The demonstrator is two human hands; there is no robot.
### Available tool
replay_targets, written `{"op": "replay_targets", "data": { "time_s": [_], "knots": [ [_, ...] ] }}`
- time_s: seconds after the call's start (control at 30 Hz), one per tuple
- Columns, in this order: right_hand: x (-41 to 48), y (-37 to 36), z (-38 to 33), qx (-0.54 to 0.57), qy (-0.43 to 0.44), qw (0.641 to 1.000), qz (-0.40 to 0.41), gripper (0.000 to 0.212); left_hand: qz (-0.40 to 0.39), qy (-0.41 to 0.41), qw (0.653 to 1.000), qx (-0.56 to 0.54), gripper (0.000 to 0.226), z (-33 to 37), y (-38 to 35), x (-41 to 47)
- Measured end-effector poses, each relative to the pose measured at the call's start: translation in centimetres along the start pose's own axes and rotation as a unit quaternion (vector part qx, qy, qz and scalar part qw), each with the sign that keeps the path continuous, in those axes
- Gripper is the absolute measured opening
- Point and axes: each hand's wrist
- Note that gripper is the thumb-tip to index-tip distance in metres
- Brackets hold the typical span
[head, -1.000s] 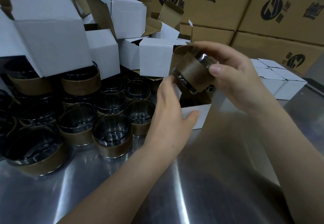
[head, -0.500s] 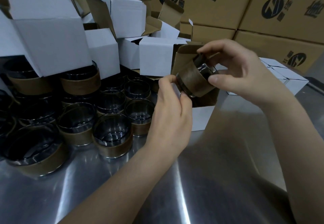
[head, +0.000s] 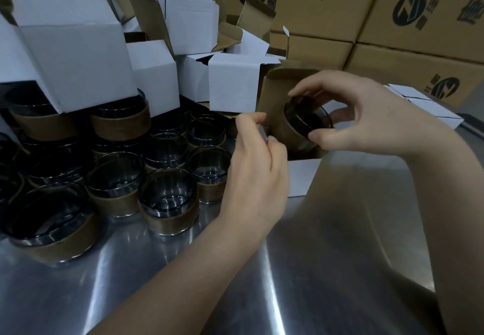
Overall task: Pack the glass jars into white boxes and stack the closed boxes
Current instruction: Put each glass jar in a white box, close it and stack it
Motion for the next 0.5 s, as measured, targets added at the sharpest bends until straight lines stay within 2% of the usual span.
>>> {"op": "replay_targets", "data": {
  "time_s": [0.1,0.3,0.43,0.5],
  "knots": [
    [0.2,-0.3,-0.7,-0.052,-0.013,0.998,-0.013,0.058,-0.002,-0.008,1.000,0.004,0.017,-0.2,0.0,-0.1],
    [0.6,-1.2,-1.3,-0.138,-0.017,0.990,-0.037,0.053,-0.017,-0.011,1.000,0.010,0.021,-0.6,-0.1,0.0],
    [0.9,-2.0,-1.8,-0.169,-0.036,0.984,-0.054,0.059,-0.013,-0.017,1.000,0.009,0.021,-0.7,-0.1,0.0],
    [1.2,-2.1,-2.0,-0.173,-0.043,0.983,-0.055,0.055,-0.015,-0.022,1.000,0.007,0.021,-0.8,-0.1,0.0]
  ]
}}
Point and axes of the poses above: each hand's wrist, its own x-axis towards the middle knuckle, its own y-axis out of the back of the hand, z = x × y, and after that the axes turned 1 degree about y, right-handed
